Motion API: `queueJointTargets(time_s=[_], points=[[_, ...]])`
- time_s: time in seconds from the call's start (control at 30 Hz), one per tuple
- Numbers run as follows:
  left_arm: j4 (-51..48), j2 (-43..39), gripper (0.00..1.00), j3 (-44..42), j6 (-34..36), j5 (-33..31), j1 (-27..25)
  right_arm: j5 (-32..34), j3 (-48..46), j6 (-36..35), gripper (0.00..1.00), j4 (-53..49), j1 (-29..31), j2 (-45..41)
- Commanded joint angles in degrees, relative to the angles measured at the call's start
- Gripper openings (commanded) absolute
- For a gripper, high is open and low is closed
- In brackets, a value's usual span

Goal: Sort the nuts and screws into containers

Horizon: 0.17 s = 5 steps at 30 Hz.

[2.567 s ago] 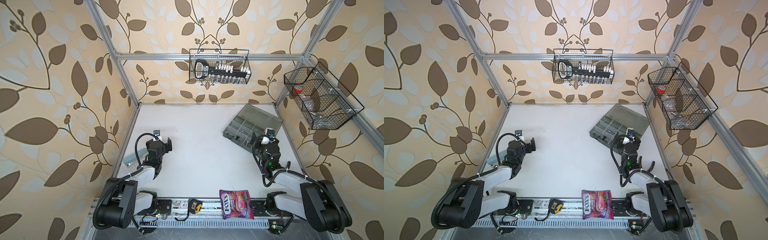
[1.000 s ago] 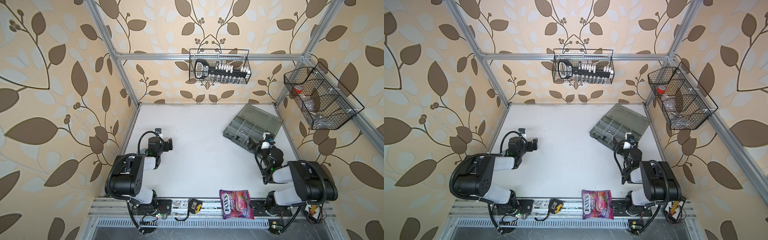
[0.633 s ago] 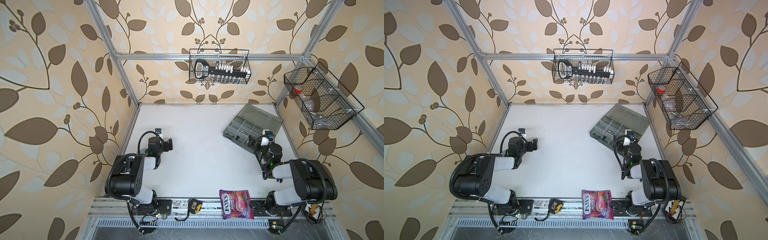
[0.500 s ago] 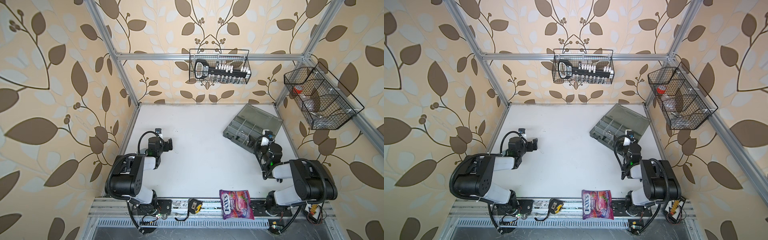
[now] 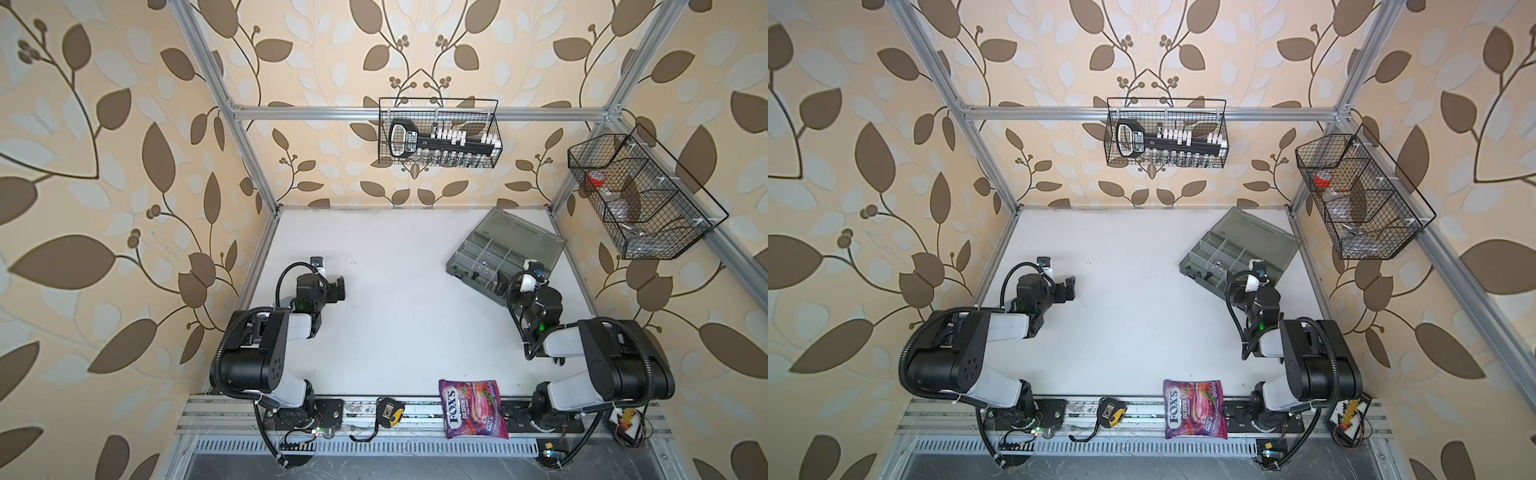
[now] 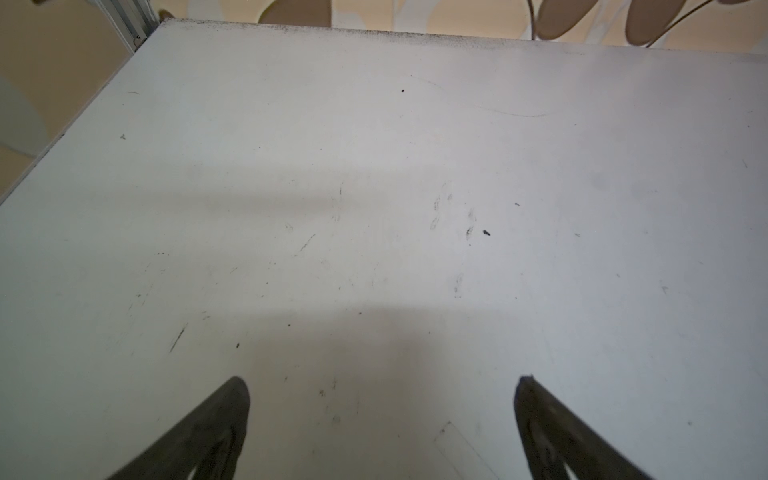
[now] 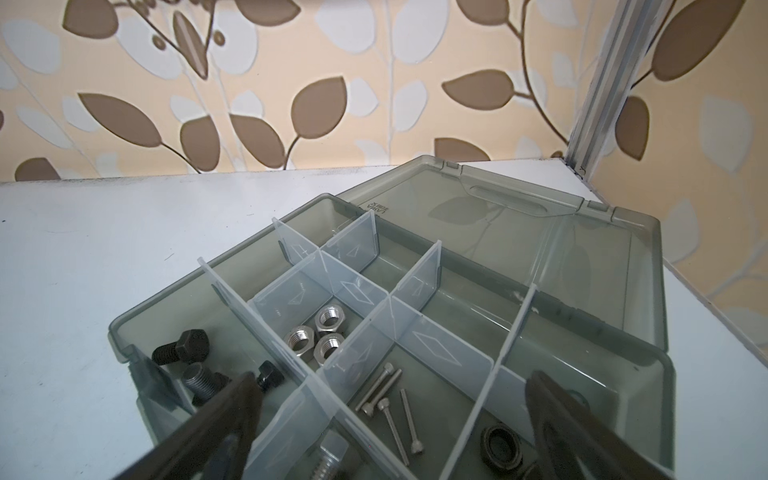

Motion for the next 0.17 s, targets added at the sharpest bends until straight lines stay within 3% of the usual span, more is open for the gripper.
queueJointTargets(time_s=[0.0, 0.13], points=[[0.49, -0.69, 0.99, 0.73, -0.51, 1.42, -0.08, 0.96, 0.79, -0.03, 1.0, 0.03, 0.25, 0.5], [0.51, -0.76, 0.99, 0.61, -0.53, 1.42, -0.1, 0.9, 0.65, -0.1, 1.0, -0.01, 0.29, 0.34]])
